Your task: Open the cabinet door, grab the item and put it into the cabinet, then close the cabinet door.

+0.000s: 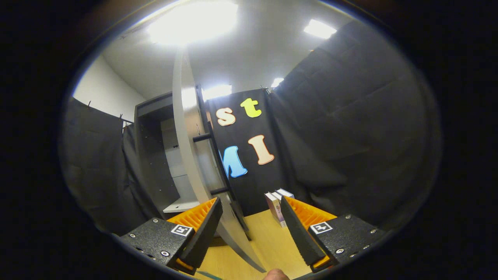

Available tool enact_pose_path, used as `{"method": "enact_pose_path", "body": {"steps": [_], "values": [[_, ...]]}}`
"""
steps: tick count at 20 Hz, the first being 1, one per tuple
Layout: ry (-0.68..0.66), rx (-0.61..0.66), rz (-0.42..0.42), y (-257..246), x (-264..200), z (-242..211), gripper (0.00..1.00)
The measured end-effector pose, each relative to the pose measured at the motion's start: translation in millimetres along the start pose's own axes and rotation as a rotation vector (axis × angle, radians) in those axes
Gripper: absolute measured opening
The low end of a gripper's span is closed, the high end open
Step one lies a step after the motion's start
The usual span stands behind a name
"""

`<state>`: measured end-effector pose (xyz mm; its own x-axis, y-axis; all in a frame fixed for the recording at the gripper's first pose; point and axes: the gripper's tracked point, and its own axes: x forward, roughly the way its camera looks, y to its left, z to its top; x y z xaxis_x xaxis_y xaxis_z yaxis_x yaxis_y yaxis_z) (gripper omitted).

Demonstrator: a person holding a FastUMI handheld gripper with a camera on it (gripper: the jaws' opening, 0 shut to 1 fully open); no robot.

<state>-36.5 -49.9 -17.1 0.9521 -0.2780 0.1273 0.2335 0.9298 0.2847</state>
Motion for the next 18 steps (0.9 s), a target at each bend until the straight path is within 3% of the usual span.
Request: {"method": "enact_pose_path", "body": {"steps": [3,9,12,18], "values": [[0.016,-0.050,-0.024,14,-23,-42,0.95],[0.162,-0.090,0.113,103,-58,-175,0.95],[0.209,-0.100,0.159,138,-52,-248,0.96],[0.326,-0.149,0.118,136,-26,-379,0.96]]}}
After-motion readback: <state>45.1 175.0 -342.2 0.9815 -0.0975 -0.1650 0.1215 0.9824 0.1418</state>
